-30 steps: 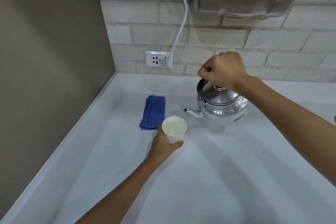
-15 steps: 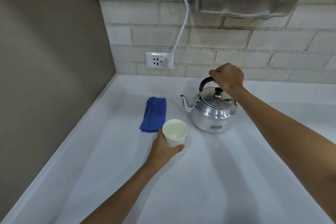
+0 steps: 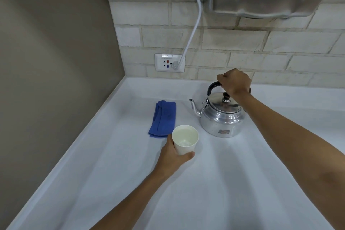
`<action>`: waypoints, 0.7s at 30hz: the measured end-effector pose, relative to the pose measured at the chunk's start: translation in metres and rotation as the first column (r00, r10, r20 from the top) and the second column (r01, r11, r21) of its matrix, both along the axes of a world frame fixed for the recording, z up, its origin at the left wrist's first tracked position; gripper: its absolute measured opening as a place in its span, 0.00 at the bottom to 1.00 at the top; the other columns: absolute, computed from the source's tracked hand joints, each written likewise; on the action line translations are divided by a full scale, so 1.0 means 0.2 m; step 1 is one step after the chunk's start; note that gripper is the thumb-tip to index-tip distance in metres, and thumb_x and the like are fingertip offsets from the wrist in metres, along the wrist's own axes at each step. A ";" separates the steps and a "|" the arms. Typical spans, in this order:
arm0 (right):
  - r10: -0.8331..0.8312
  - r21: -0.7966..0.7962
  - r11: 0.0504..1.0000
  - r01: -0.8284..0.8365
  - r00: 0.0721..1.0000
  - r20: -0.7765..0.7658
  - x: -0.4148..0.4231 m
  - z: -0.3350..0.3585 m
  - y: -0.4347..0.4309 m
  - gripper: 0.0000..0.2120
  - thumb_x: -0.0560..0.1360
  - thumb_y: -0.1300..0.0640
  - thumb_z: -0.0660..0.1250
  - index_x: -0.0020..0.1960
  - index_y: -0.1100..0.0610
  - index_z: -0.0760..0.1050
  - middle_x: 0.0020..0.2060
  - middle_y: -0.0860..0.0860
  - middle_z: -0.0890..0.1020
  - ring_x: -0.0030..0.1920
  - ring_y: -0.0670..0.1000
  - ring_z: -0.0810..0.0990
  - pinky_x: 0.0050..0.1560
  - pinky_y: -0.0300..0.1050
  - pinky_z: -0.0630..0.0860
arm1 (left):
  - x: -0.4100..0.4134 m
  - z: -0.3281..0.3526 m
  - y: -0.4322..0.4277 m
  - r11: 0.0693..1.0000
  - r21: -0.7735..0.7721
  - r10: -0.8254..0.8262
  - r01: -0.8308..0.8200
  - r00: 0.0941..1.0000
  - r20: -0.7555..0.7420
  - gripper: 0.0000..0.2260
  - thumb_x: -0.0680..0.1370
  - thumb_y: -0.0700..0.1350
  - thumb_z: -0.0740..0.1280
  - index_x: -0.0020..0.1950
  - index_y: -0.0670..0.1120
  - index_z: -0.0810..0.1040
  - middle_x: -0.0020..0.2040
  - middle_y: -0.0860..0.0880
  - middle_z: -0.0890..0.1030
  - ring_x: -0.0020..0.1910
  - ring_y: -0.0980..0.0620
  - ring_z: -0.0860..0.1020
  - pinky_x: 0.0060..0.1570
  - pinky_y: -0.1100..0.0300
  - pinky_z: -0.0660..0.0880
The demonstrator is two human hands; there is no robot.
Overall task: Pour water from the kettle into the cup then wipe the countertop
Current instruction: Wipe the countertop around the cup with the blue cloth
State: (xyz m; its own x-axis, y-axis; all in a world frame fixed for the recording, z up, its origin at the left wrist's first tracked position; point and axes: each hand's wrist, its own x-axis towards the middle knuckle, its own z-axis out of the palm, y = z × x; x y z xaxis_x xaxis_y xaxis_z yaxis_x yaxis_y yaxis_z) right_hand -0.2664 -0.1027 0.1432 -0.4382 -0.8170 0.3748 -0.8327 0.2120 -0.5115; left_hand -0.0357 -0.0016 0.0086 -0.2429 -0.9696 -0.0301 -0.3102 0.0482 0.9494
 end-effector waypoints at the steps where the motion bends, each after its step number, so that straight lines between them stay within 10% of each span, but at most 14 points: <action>1: -0.002 0.004 1.000 0.002 1.000 0.002 0.00 0.00 -0.01 0.14 0.67 0.59 0.60 0.24 0.60 0.67 0.19 0.53 0.64 0.25 0.54 0.62 0.27 0.40 0.56 | 0.00 0.00 0.00 1.000 0.001 -0.001 0.001 1.000 -0.002 0.35 0.65 0.44 0.77 0.67 0.48 0.63 0.60 0.51 0.74 0.57 0.54 0.72 0.52 0.63 0.68; 8: -0.008 0.010 1.000 0.008 0.998 -0.068 -0.01 -0.02 0.01 0.17 0.73 0.57 0.57 0.37 0.69 0.77 0.29 0.63 0.78 0.31 0.57 0.71 0.30 0.43 0.62 | 0.00 -0.01 0.00 1.000 -0.003 -0.003 0.003 1.000 0.011 0.36 0.65 0.44 0.77 0.67 0.48 0.63 0.59 0.52 0.74 0.56 0.54 0.72 0.52 0.62 0.69; 14: 0.193 -0.326 0.914 -0.241 0.965 -0.175 0.14 -0.18 0.29 0.13 0.75 0.57 0.61 0.57 0.60 0.69 0.57 0.58 0.75 0.57 0.58 0.73 0.59 0.49 0.68 | 0.17 -0.01 -0.04 0.977 -0.042 -0.203 0.207 0.976 0.083 0.38 0.66 0.38 0.74 0.69 0.54 0.58 0.65 0.60 0.68 0.65 0.59 0.66 0.58 0.72 0.63; 17: 0.297 -0.206 0.924 -0.321 0.945 -0.138 0.23 -0.40 0.53 0.11 0.71 0.59 0.61 0.53 0.59 0.68 0.51 0.58 0.76 0.51 0.59 0.73 0.49 0.39 0.62 | 0.34 0.01 -0.13 0.983 -0.068 -0.155 0.169 0.972 0.175 0.37 0.69 0.36 0.71 0.73 0.50 0.56 0.71 0.57 0.63 0.68 0.61 0.61 0.62 0.71 0.59; 21: 0.301 0.144 0.947 -0.289 0.951 -0.070 0.27 -0.70 0.73 0.17 0.74 0.58 0.64 0.61 0.59 0.68 0.59 0.57 0.74 0.61 0.58 0.72 0.62 0.46 0.67 | 0.39 0.07 -0.32 0.980 -0.185 -0.022 0.068 0.970 0.241 0.30 0.74 0.41 0.68 0.73 0.49 0.59 0.70 0.51 0.65 0.63 0.61 0.62 0.60 0.64 0.61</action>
